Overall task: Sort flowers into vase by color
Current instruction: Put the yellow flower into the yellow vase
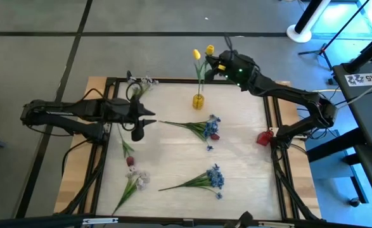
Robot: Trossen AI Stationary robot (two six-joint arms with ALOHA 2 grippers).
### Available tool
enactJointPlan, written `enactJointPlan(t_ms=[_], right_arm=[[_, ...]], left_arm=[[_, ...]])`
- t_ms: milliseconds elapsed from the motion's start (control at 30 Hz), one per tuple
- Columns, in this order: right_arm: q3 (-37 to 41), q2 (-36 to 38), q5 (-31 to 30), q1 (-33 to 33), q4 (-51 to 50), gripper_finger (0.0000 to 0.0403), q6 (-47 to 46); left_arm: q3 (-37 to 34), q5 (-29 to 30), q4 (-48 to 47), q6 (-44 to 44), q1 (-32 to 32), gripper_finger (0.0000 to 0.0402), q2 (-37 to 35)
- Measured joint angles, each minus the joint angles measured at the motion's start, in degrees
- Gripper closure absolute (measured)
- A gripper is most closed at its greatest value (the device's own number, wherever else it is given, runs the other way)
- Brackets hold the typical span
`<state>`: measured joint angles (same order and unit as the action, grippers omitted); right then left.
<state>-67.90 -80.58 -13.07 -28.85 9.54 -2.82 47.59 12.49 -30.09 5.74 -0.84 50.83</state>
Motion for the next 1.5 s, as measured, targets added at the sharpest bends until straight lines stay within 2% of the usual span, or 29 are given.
enactJointPlan(t_ms=[133, 233, 400, 567, 733, 933, 1300, 1400, 1500], right_arm=[[-0.02, 0.88, 5.24, 0.82, 0.4, 0.0399, -2.93], [-0.02, 0.79, 6.23, 1.84, 0.6, 0.0399, -3.27], [-0.02, 0.79, 5.41, 3.91, 0.72, 0.0399, -3.41], [1.64, 0.33, 0.21, 4.06, 0.15, 0.0399, -1.62], [3.06, 0.38, 0.08, 3.24, 2.57, 0.0398, -2.81], [3.18, -0.01, -0.17, 3.27, 0.49, 0.0398, -2.86], [3.19, -7.92, -1.31, 2.89, -1.66, 0.0397, -2.97], [3.19, -8.55, -1.52, 2.44, -1.48, 0.0388, -3.24], [3.19, -9.06, -1.67, 1.83, -1.63, 0.036, -3.83]], left_arm=[[-0.01, -0.21, 0.88, 0.09, 1.47, 0.027, 0.02], [0.0, -0.2, 2.47, 0.08, 2.62, 0.027, 0.13], [-2.15, -0.25, 7.22, -0.11, 4.66, 0.027, 0.22], [-4.86, -0.22, 10.34, -0.13, 5.15, 0.027, 0.24], [-5.07, -0.2, 10.62, 0.0, 5.13, 0.027, 0.22], [-5.09, -0.17, 10.63, 0.07, 5.09, 0.027, 0.22], [-5.09, -0.14, 10.64, 0.81, 5.09, 0.027, 0.22], [-5.09, 0.19, 10.52, 1.22, 5.09, 0.027, 0.22], [-5.09, 0.26, 10.48, 1.22, 5.09, 0.027, 0.22]])
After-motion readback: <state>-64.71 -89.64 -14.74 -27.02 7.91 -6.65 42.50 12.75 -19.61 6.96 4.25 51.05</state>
